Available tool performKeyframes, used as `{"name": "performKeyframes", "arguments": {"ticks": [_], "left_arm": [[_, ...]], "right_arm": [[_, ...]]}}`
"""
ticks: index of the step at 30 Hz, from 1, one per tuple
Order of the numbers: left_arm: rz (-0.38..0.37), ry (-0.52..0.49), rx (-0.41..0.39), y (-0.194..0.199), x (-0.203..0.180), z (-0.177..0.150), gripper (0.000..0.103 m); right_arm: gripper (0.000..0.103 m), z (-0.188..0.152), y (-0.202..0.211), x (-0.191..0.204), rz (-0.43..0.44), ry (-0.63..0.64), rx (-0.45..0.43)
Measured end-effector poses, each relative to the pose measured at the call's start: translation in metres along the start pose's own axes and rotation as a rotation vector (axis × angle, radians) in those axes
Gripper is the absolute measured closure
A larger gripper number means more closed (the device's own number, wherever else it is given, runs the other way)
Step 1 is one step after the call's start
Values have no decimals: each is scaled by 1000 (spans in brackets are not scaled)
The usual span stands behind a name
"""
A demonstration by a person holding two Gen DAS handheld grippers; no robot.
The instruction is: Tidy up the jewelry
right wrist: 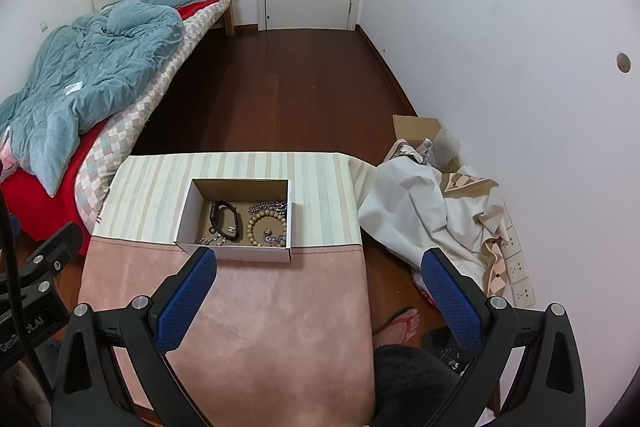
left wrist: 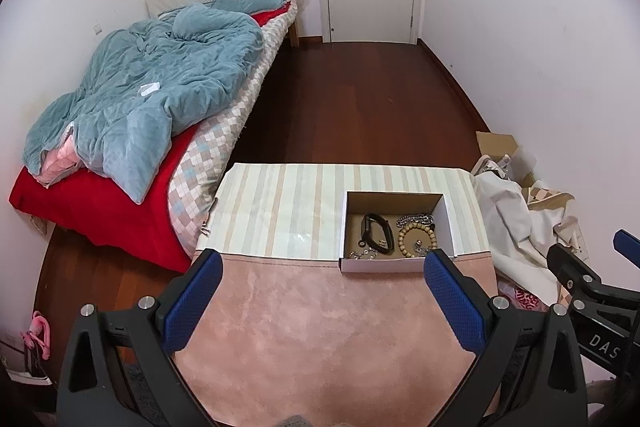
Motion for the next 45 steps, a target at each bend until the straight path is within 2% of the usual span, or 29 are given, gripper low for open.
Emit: {"name": "performKeyframes", "arguments": {"ticks": [13, 45], "left_arm": [[-23, 27, -13, 2, 1, 1, 0], [-27, 15, -14, 7, -4, -2, 0]], "right_arm": [[0, 0, 3, 3, 9, 4, -12], [0, -2, 11, 0, 17, 14, -15]]}}
Point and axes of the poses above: each gripper's, at about its wrist camera, not at the fingertips, and y roughly against the way its jaws point, x to its left, z to its top, the point moved 6 cm from there along -y, roughly the way its jaws point, and after that the axes turned 14 degrees about y, right-handed, at the moved point
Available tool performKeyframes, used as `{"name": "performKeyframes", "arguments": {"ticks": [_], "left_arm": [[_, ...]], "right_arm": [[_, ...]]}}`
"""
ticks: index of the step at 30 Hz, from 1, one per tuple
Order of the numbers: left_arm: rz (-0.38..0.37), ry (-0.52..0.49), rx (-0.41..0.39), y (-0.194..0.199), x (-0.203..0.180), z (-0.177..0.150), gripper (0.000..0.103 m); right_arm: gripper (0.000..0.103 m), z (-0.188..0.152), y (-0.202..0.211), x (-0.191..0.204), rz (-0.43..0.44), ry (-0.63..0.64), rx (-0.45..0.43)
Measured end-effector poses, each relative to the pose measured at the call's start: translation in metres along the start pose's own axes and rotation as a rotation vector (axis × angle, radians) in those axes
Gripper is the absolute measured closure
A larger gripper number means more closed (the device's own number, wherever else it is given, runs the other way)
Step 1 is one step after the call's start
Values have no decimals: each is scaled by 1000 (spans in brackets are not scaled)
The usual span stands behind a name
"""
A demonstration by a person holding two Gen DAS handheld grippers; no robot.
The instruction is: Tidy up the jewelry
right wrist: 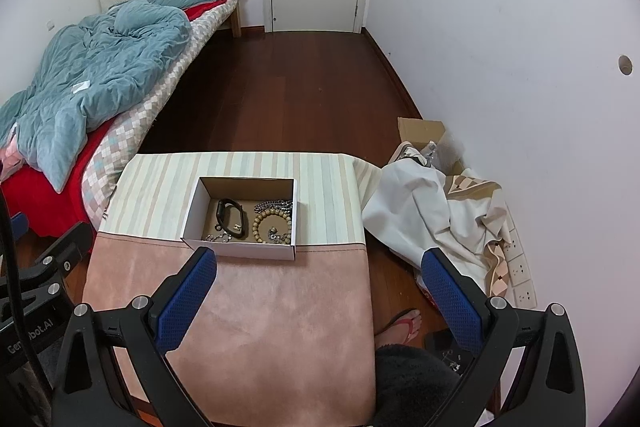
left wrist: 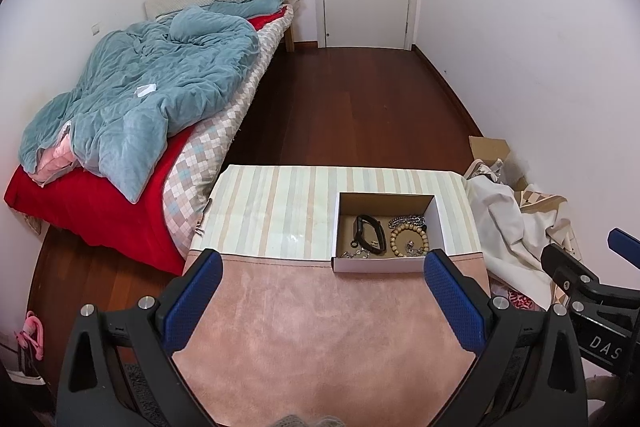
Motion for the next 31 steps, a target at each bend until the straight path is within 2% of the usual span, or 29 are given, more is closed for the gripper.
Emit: {"name": "performKeyframes", "arguments": {"ticks": [31], "left_arm": [[-4, 3, -10, 4, 5, -2, 0]], "right_arm": [[0, -1, 3, -1, 7, 6, -2]]}}
Point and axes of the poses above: each gripper's, at about its wrist camera, not at the fingertips, and y roughly against the way its jaws point, x to its left, z to its top, the point moved 6 cm from there along -y, roughly the way its jaws point, and after that the axes turned 14 degrees about y, right-handed, at the moved point
